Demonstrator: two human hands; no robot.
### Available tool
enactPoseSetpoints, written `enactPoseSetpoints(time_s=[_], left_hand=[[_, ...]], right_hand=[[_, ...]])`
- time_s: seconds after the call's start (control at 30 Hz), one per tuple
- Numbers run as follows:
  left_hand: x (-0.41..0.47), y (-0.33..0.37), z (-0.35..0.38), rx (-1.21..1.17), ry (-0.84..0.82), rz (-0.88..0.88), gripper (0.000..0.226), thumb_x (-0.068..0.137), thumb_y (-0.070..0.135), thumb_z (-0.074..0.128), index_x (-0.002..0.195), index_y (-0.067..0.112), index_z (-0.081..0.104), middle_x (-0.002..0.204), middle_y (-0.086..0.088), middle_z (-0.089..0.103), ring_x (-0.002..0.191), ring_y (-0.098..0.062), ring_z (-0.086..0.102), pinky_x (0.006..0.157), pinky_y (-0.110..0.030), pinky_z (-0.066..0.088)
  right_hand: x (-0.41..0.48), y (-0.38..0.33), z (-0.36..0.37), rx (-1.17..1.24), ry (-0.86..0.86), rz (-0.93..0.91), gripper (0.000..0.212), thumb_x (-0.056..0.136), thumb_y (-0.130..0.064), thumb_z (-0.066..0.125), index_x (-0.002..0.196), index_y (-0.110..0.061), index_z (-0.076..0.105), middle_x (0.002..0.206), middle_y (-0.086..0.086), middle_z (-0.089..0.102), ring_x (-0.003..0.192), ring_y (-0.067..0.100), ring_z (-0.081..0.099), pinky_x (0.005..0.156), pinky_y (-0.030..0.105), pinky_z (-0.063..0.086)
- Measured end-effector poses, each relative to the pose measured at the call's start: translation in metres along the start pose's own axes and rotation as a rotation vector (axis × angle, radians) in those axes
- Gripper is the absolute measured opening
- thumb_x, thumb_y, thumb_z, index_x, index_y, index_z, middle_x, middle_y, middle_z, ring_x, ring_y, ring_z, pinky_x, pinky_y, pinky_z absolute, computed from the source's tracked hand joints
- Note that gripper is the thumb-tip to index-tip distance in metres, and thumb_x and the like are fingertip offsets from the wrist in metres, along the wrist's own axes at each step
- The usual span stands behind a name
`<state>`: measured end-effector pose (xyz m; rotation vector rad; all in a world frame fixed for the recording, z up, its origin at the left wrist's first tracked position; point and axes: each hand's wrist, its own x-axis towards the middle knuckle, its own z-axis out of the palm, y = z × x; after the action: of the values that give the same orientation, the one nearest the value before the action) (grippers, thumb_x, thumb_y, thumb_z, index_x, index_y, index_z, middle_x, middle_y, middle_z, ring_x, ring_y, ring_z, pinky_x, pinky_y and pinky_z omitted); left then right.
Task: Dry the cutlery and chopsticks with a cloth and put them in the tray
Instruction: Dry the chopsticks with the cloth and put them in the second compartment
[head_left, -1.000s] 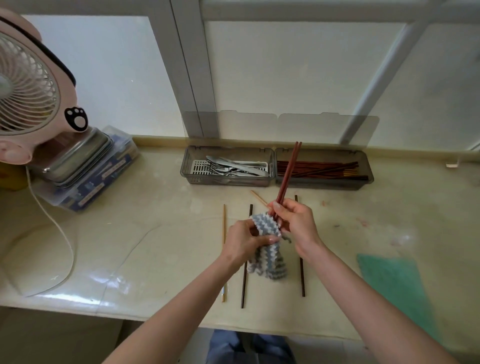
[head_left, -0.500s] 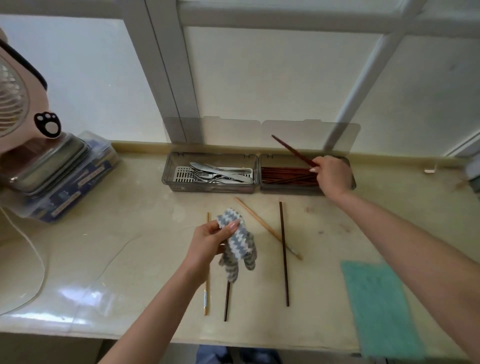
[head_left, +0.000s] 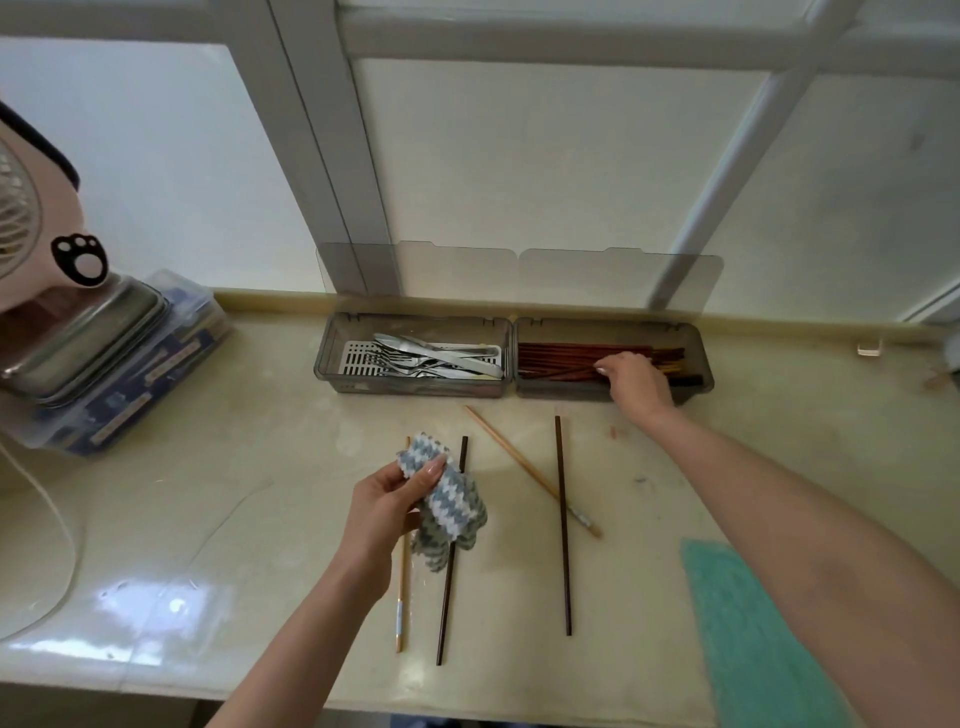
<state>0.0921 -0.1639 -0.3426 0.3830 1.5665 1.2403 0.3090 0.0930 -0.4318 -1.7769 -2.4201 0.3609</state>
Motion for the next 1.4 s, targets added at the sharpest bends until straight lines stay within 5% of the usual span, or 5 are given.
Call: enactPoseSetpoints(time_s=[0.33,0.5,0.77,1.1,1.4], left_hand=[[0.007,0.008,-0.007,-0.059,0.05,-0.022,0.02,0.088,0.023,0.058,0.09,0.005,0.067,0.083,-0.011,0.07,0.075,-0.023,0.065,0.073,-0.034,0.051],[0.012,0.016,-0.028,-0.12,0.073,-0.02,0.024,0.096,0.021,0.046,0.103,0.004,0.062,0.098,-0.014,0.068,0.085,-0.026,0.065,0.075,-0.036,0.052],[0.011,0.028,-0.057,-0.168,0.137,0.024,0.025,0.097,0.024,0.044,0.105,0.007,0.06,0.106,-0.015,0.067,0.096,-0.03,0.064,0.079,-0.038,0.05],[0.012,0.02,-0.068,-0.221,0.139,-0.005,0.041,0.1,0.031,0.033,0.123,0.006,0.056,0.115,-0.012,0.066,0.104,-0.025,0.062,0.084,-0.037,0.049],[0.009,0.014,-0.071,-0.233,0.118,-0.052,0.037,0.101,0.022,0.031,0.126,0.007,0.054,0.118,-0.013,0.064,0.108,-0.026,0.061,0.08,-0.034,0.049]], right_hand=[[-0.053,-0.041,0.004,0.243,0.311,-0.15,0.021,0.093,-0.017,0.052,0.108,-0.016,0.067,0.099,0.002,0.065,0.089,0.017,0.056,0.076,0.026,0.038],[-0.108,-0.068,0.031,0.255,-0.092,0.119,0.029,0.09,-0.023,0.057,0.118,-0.019,0.056,0.117,0.003,0.056,0.1,0.023,0.058,0.073,0.03,0.043],[-0.111,-0.072,0.049,0.298,-0.034,0.38,0.039,0.088,-0.012,0.059,0.124,-0.008,0.044,0.127,0.017,0.048,0.099,0.038,0.061,0.074,0.039,0.048],[-0.129,-0.146,0.056,0.73,-0.275,0.323,0.038,0.081,-0.001,0.059,0.119,-0.005,0.059,0.083,0.01,0.067,0.057,0.019,0.062,0.052,0.024,0.053],[-0.132,-0.189,0.08,0.359,-0.244,0.322,0.024,0.091,-0.009,0.049,0.114,-0.001,0.049,0.112,0.015,0.056,0.097,0.033,0.06,0.074,0.036,0.048]])
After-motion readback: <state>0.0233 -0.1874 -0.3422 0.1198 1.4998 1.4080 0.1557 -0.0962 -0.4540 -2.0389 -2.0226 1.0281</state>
